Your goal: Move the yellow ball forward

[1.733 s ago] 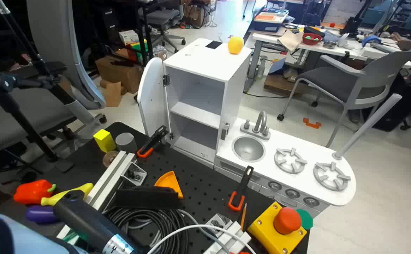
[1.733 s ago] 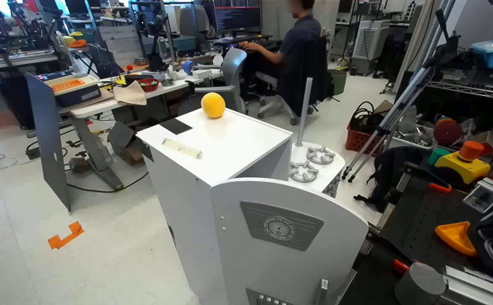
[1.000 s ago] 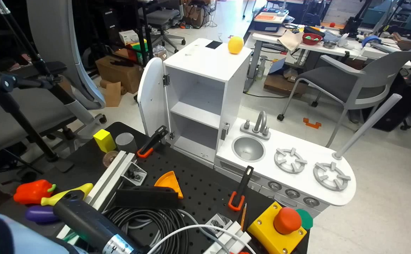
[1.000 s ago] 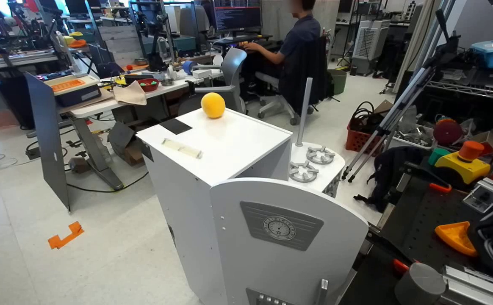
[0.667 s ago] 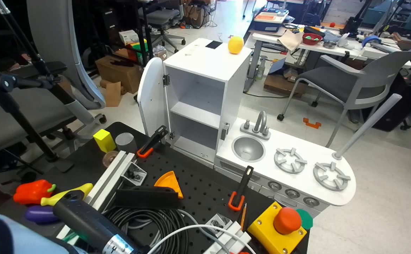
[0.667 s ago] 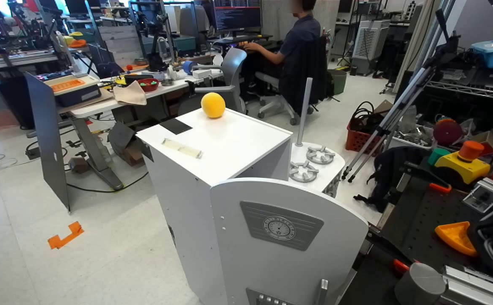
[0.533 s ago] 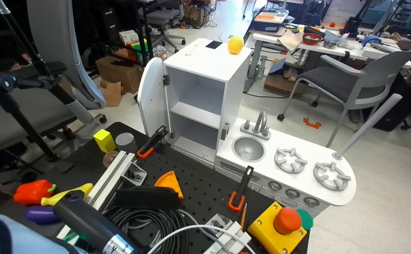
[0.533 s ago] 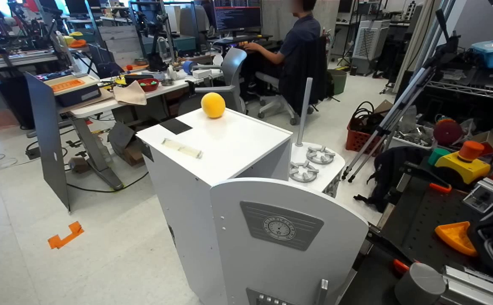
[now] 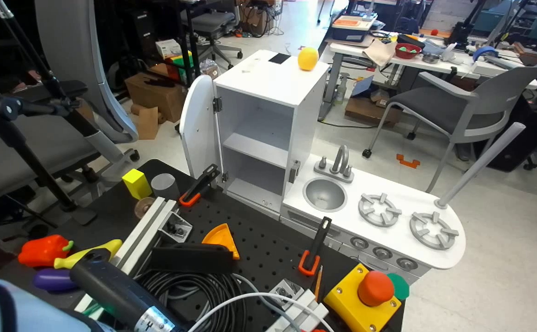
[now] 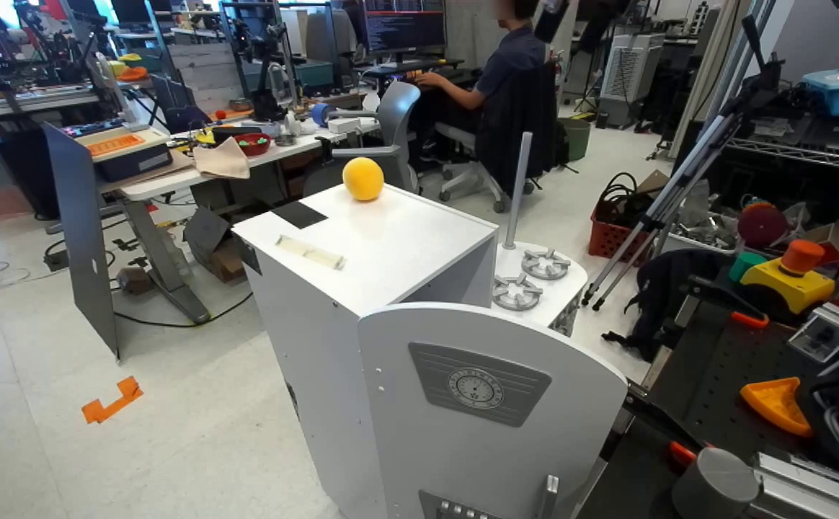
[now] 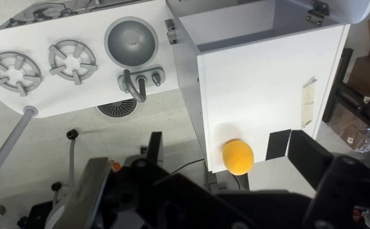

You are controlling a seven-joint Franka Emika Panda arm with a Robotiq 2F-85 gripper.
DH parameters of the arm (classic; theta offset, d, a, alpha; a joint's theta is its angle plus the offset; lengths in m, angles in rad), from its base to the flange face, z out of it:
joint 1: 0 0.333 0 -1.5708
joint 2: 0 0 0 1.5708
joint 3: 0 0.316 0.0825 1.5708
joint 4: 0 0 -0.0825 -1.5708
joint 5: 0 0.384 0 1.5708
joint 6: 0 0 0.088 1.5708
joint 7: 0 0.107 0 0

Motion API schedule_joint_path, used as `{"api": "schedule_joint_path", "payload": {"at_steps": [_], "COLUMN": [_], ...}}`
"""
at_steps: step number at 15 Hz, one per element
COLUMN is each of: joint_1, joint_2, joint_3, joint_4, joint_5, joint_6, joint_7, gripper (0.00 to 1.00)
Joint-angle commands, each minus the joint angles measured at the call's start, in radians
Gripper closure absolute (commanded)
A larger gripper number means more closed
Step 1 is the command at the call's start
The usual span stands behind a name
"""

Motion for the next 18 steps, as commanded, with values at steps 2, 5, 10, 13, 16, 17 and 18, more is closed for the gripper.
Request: {"api": "schedule_joint_path", "payload": {"at_steps": [2, 5, 10, 13, 16, 17, 18], "joint_1": [-0.016, -0.031, -0.028, -0.022, -0.017, -0.016, -0.015], "joint_2": [0.279, 0.43, 0.666, 0.795, 0.915, 0.953, 0.99], "joint_3": [0.022, 0.046, 0.064, 0.07, 0.072, 0.074, 0.073], "joint_4": [0.315, 0.488, 0.766, 0.924, 1.077, 1.128, 1.177], "joint_5": [0.092, 0.069, 0.037, 0.037, 0.038, 0.04, 0.038], "joint_6": [-0.146, -0.231, -0.317, -0.372, -0.43, -0.449, -0.462], "joint_7": [-0.008, 0.042, 0.154, 0.225, 0.294, 0.313, 0.33], "gripper": [0.0, 0.0, 0.0, 0.0, 0.0, 0.0, 0.0]}}
